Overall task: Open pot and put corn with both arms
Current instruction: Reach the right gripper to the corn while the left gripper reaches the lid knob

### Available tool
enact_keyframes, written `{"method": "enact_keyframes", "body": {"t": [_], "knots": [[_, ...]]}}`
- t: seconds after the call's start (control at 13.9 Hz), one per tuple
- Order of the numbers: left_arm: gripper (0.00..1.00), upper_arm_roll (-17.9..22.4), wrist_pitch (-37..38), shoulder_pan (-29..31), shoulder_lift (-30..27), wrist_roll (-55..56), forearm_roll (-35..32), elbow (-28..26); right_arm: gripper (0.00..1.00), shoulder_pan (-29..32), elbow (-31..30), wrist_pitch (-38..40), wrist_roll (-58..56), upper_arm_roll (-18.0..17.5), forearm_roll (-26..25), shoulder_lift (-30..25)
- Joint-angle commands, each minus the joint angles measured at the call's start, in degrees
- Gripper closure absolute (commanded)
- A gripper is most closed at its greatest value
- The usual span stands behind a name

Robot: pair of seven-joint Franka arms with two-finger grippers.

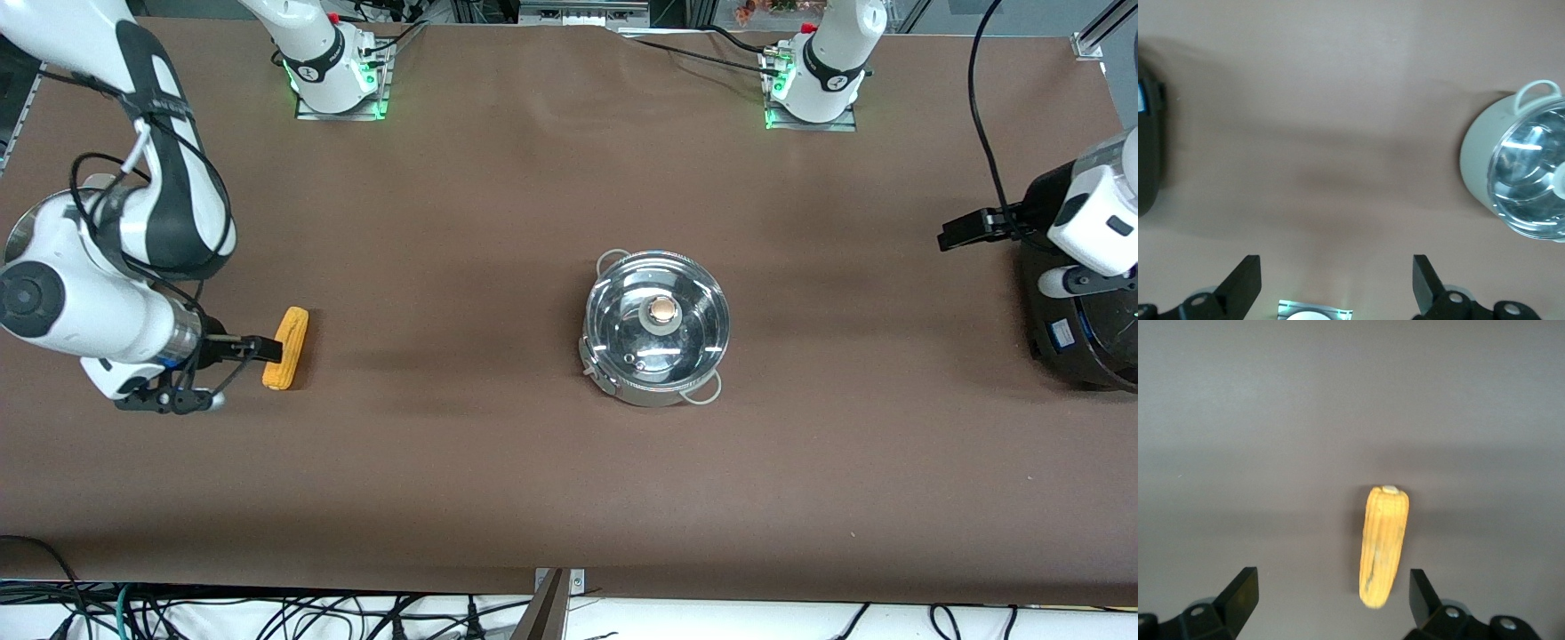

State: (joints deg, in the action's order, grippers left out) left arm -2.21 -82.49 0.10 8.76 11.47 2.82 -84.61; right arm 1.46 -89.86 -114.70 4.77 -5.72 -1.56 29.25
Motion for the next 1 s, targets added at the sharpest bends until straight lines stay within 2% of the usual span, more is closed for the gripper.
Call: {"method": "enact_keyframes", "body": {"t": [0.0, 0.43, 0.65, 0.79, 0.93], "knots": [[0.0, -0.3, -2.2, -2.0, 0.8, 2.2, 3.7, -0.4, 0.0, 0.2, -4.8, -6.6, 0.2, 0.0, -0.5, -0.5], [0.0, -0.4, -6.1, -8.7, 6.3, 3.9, 4.9, 0.3, 0.0, 0.6, -13.6, -16.8, -0.1, 2.2, -0.6, -0.6], [0.0, -1.0, -10.1, -11.8, 8.2, 12.7, 8.0, 0.3, 0.0, 0.6, -19.4, -23.9, -0.3, 3.1, -0.6, -0.9], [0.0, -3.9, -10.6, -12.7, 10.2, 17.5, 8.3, 0.3, 0.0, 0.6, -22.5, -26.7, -0.3, 3.3, -0.5, -1.2], [0.0, -4.6, -12.2, -15.9, 12.6, 20.9, 8.3, 0.6, 0.0, 0.6, -24.0, -28.3, -0.3, 3.4, -0.5, -1.2]]}}
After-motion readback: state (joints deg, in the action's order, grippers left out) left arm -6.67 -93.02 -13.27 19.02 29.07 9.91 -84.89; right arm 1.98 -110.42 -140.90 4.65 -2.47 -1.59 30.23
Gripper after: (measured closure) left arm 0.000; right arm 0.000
